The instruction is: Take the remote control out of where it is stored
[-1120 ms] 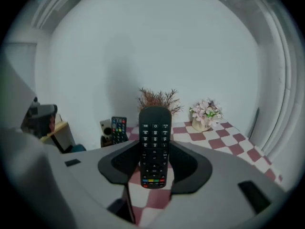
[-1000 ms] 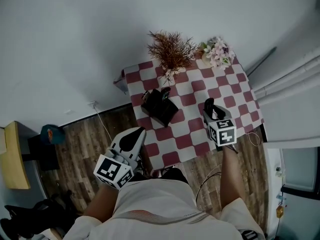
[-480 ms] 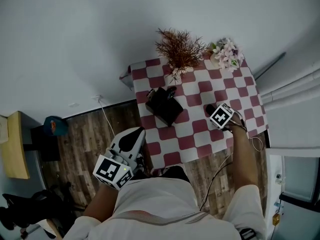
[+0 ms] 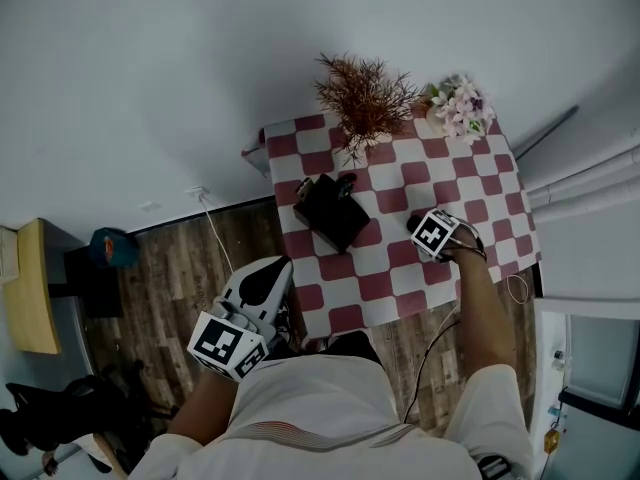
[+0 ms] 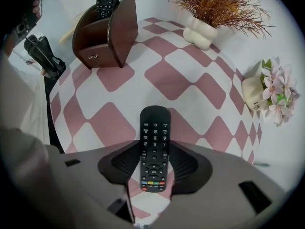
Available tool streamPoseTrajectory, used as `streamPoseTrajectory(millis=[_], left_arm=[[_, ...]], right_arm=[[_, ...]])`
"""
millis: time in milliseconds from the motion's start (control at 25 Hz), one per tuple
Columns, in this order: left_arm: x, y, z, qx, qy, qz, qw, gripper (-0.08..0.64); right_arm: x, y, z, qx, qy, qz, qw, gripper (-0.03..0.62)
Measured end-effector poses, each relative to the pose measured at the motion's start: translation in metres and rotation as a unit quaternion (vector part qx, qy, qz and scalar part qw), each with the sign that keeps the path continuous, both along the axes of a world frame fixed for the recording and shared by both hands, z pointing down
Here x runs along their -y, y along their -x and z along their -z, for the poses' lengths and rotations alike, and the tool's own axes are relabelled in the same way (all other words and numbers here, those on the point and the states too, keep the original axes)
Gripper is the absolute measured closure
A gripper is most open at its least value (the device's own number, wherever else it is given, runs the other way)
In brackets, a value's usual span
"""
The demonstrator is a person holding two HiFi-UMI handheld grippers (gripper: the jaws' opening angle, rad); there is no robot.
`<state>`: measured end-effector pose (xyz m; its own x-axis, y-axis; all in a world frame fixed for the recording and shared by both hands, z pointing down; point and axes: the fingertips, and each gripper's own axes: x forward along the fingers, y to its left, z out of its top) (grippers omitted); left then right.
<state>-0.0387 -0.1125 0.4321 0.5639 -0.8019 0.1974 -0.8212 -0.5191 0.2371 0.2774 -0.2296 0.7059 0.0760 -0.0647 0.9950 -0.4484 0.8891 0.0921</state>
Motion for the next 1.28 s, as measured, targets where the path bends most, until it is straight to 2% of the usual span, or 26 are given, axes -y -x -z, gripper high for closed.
streamPoseTrajectory(millis=[200,320,400,480,640,800,1080,1160,1280], left_arm=[[0.001,0.003,0.002,0.000,-0.002,-0.003,1.0000,0.551],[0.003,0.006,0.005,-0.003,-0.007,-0.007,0.9999,0.551],[0.005,0.007,0.007,-0.006,-0.011,-0.011,0.9999,0.551],[0.007,0.008,0.010,-0.010,-0.015,-0.014,0.9997,0.551],[0.014,0.011,0.017,-0.012,-0.029,-0.021,0.9993,0.552],[0.019,0.015,0.027,-0.014,-0.043,-0.029,0.9986,0.551],[0.020,0.017,0.039,-0.019,-0.060,-0.043,0.9971,0.551],[0.019,0.018,0.042,-0.021,-0.064,-0.047,0.9966,0.551],[0.019,0.020,0.046,-0.025,-0.067,-0.053,0.9960,0.552]], right_arm=[[-0.001,0.000,0.004,0.011,-0.012,-0.008,1.000,0.393],[0.002,-0.001,0.021,0.018,-0.035,-0.027,0.999,0.379],[0.003,0.007,0.040,0.057,-0.060,-0.052,0.995,0.376],[0.010,0.021,0.067,0.118,-0.112,-0.075,0.984,0.377],[0.008,0.053,0.135,0.239,-0.216,-0.116,0.940,0.379],[-0.013,0.084,0.192,0.324,-0.287,-0.131,0.892,0.408],[-0.049,0.114,0.263,0.437,-0.371,-0.188,0.797,0.534],[-0.058,0.121,0.277,0.459,-0.387,-0.201,0.774,0.555],[-0.069,0.130,0.294,0.483,-0.407,-0.214,0.745,0.571]])
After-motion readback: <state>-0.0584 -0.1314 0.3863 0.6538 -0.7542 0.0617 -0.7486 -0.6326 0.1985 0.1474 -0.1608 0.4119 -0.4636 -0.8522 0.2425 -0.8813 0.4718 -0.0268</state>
